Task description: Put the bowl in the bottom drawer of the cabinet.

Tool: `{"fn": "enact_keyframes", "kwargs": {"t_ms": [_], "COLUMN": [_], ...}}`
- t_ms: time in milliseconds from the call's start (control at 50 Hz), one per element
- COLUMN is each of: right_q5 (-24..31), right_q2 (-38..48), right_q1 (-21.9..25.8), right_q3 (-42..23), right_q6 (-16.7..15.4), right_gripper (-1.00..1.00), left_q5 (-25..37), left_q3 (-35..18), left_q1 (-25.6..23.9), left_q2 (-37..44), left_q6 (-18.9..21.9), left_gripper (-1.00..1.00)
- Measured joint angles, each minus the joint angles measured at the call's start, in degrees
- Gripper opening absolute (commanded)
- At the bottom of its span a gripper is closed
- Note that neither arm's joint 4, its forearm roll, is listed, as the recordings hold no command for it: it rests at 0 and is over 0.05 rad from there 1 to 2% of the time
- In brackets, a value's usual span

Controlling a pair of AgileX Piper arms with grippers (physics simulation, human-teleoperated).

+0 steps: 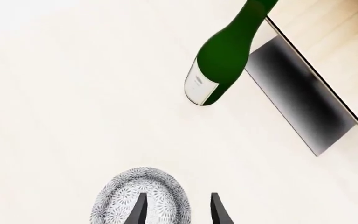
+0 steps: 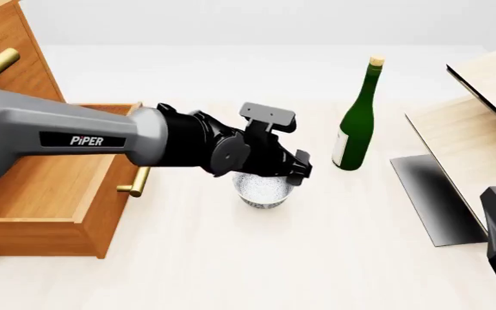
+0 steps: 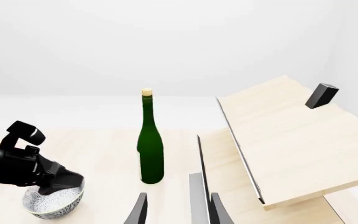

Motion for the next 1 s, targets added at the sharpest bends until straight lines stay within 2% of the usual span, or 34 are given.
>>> {"fn": "enact_keyframes", "kwargs": {"t_ms": [1000], "right_q5": [0.00], "right_q2": [-0.01], "right_q1": [0.00], "right_q3": [0.00], "right_q6": [0.00], "right_gripper": [1.00], "left_q5": [-4.75], "left_q3": [1.16], "left_q1": [-1.71], "left_q2": [6.05], "left_q6": [-4.81], "left_gripper": [1.00]}}
